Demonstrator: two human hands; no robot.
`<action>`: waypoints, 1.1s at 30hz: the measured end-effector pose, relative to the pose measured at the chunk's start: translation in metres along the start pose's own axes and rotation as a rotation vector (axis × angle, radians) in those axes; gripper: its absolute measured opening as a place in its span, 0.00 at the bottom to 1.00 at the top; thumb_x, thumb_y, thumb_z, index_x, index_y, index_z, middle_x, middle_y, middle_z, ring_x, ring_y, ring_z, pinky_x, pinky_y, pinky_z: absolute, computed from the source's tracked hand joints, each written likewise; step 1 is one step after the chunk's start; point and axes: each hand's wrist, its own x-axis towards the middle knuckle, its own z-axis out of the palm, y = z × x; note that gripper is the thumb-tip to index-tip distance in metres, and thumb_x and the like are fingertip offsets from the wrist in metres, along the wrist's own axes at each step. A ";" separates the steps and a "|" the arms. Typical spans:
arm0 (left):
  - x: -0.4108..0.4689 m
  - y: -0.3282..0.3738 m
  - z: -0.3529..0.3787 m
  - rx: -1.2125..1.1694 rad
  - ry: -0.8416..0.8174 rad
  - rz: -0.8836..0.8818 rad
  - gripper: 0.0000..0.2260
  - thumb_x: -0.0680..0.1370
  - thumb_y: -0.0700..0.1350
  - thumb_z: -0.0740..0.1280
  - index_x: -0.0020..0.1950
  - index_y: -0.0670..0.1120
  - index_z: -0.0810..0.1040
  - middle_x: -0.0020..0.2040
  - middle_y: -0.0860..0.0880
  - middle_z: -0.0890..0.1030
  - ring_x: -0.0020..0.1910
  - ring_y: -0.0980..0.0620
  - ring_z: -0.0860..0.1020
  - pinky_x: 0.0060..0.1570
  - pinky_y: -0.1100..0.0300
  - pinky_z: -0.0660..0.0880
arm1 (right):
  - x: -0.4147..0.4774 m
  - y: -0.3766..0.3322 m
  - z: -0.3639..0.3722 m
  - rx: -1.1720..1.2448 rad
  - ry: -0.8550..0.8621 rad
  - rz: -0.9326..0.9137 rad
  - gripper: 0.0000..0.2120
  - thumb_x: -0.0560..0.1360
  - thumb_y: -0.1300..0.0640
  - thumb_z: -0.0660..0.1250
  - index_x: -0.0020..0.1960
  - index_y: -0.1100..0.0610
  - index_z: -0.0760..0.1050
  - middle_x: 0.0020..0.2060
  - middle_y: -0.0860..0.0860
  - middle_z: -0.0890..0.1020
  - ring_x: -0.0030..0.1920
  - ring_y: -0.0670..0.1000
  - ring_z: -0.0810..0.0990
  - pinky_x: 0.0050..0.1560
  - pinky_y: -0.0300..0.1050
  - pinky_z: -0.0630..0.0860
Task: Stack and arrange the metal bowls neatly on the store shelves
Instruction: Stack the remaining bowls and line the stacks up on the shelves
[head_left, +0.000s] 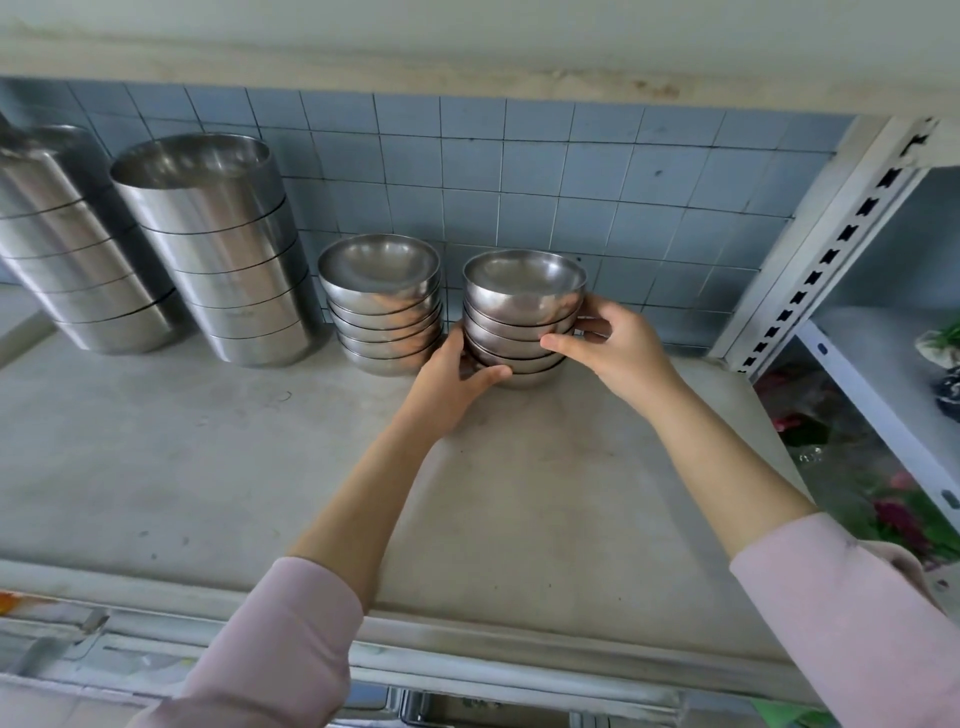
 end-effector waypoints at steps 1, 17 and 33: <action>0.001 0.001 0.000 0.004 -0.011 0.007 0.19 0.74 0.49 0.73 0.60 0.49 0.70 0.49 0.59 0.77 0.45 0.72 0.75 0.41 0.81 0.66 | 0.000 0.000 -0.001 -0.008 -0.005 0.002 0.20 0.67 0.52 0.79 0.57 0.49 0.79 0.49 0.43 0.84 0.51 0.39 0.82 0.52 0.28 0.74; -0.002 0.021 -0.001 -0.094 0.038 0.109 0.19 0.77 0.47 0.71 0.64 0.46 0.68 0.59 0.53 0.76 0.58 0.65 0.73 0.56 0.72 0.67 | -0.003 -0.002 0.003 0.018 0.008 -0.019 0.24 0.65 0.47 0.78 0.59 0.46 0.77 0.54 0.40 0.83 0.58 0.38 0.79 0.59 0.40 0.76; -0.006 0.020 0.000 -0.094 0.061 0.100 0.24 0.77 0.47 0.70 0.71 0.48 0.66 0.58 0.58 0.76 0.54 0.67 0.71 0.48 0.83 0.63 | -0.002 -0.016 -0.003 -0.032 -0.068 0.055 0.52 0.61 0.38 0.77 0.78 0.48 0.58 0.71 0.42 0.71 0.66 0.39 0.73 0.69 0.43 0.68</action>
